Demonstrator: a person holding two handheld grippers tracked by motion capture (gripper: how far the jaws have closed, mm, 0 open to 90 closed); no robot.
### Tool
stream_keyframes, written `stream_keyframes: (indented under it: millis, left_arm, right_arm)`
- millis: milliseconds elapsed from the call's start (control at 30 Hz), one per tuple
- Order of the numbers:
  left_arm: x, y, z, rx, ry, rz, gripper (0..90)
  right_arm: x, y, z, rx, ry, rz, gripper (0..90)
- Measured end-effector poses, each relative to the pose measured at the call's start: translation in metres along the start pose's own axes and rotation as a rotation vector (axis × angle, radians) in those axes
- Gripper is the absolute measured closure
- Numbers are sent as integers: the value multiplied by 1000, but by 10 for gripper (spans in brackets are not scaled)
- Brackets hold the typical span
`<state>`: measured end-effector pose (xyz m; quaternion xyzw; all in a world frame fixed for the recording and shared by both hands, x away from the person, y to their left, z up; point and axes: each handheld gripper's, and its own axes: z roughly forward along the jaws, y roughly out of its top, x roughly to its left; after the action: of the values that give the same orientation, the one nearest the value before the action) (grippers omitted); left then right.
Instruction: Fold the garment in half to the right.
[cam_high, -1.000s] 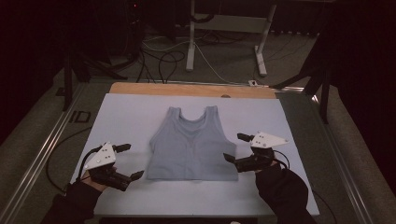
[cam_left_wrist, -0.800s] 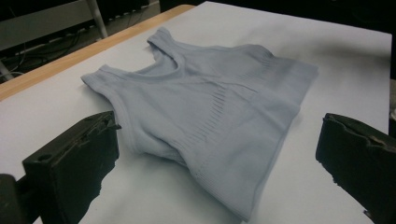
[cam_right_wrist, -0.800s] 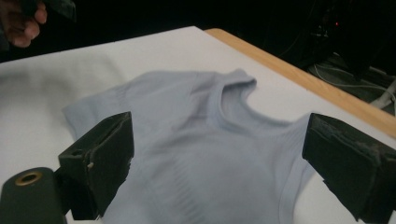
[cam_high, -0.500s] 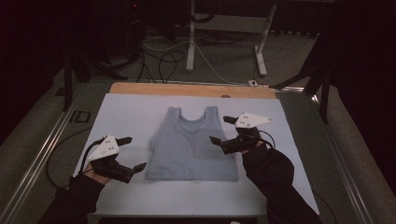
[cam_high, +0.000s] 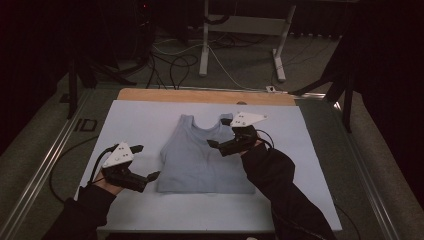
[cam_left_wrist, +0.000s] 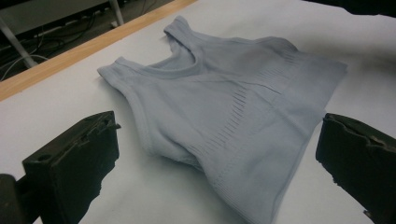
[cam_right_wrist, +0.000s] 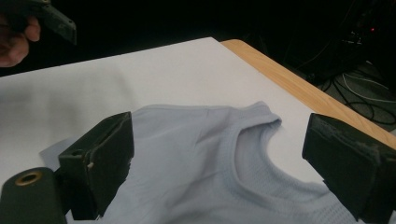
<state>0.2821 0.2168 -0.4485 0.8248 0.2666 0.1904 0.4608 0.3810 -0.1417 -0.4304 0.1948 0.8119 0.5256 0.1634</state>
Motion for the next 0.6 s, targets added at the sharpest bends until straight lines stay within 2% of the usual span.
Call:
stream_keyframes:
  millis: [67, 267, 367, 500, 600]
  left_arm:
    - [-1, 1, 3, 3, 1, -14, 5]
    - [-6, 1, 12, 4, 9, -20, 5]
    - [-10, 1, 18, 26, 1, -2, 5]
    - [-12, 0, 24, 36, -8, -10, 5]
    - [-14, -2, 30, 58, -12, -30, 5]
  right_arm:
    - [-1, 2, 6, 1, 5, 0, 90]
    - [-6, 5, 25, -3, 19, 1, 90]
    - [-7, 5, 33, 0, 22, 5, 90]
    - [-9, 5, 46, 1, 34, 13, 90]
    - [-10, 5, 54, -2, 24, 19, 90]
